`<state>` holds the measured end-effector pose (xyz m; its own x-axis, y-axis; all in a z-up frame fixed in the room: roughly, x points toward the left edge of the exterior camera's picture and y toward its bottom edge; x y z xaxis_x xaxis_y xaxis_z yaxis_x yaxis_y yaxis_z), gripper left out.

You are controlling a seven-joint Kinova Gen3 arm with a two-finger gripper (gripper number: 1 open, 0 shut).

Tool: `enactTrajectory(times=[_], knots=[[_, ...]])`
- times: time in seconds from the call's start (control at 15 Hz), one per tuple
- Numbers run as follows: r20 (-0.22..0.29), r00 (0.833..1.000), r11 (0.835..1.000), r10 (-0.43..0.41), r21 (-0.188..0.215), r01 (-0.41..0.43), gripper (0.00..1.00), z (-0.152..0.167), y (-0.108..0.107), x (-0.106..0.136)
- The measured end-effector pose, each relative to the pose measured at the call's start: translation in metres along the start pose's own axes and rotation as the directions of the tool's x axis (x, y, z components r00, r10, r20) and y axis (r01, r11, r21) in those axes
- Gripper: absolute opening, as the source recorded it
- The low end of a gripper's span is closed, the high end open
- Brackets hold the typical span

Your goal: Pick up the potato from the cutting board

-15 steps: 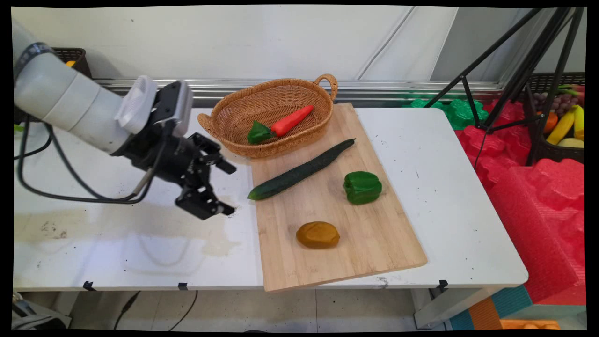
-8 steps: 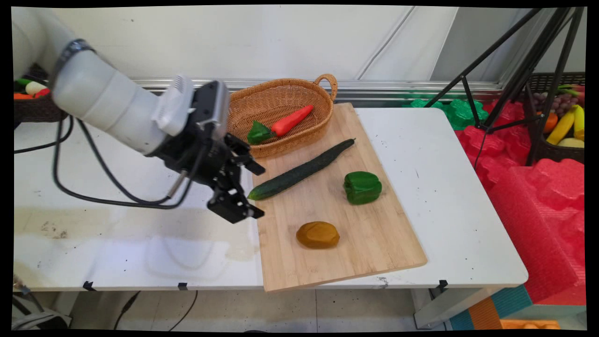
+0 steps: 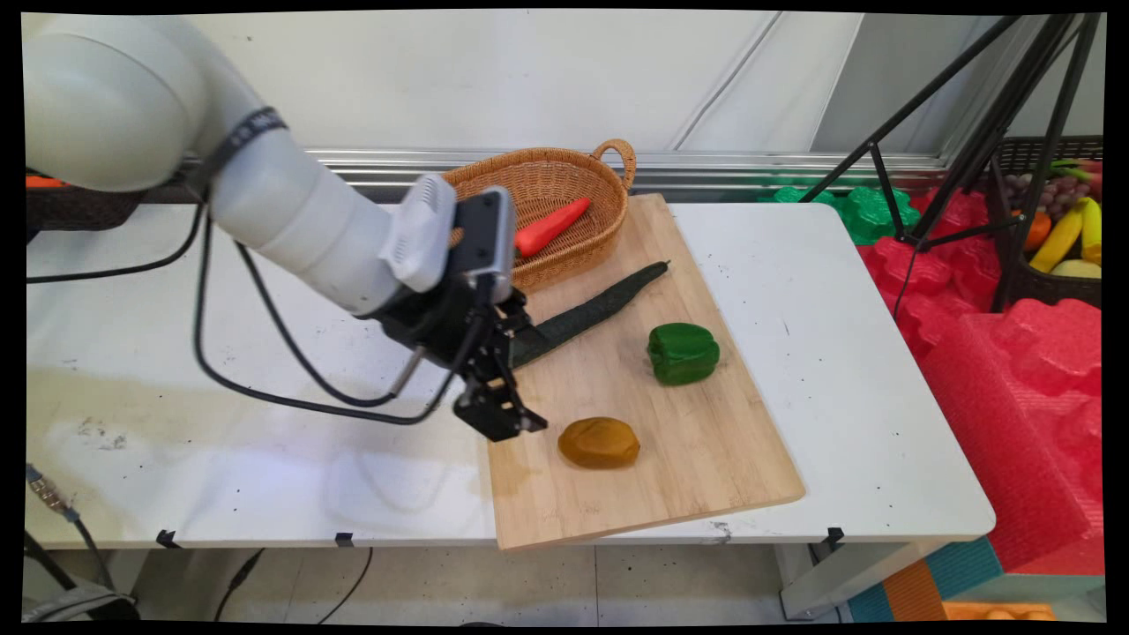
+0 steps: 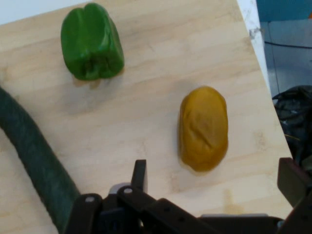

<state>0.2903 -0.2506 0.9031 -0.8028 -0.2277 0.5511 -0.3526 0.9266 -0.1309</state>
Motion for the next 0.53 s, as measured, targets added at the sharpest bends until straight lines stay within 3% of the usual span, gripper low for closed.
enactTrajectory(times=[0.53], knots=[[0.052, 0.998, 0.999, 0.037, -0.021, -0.036, 1.00, 0.060, -0.001, 0.021]])
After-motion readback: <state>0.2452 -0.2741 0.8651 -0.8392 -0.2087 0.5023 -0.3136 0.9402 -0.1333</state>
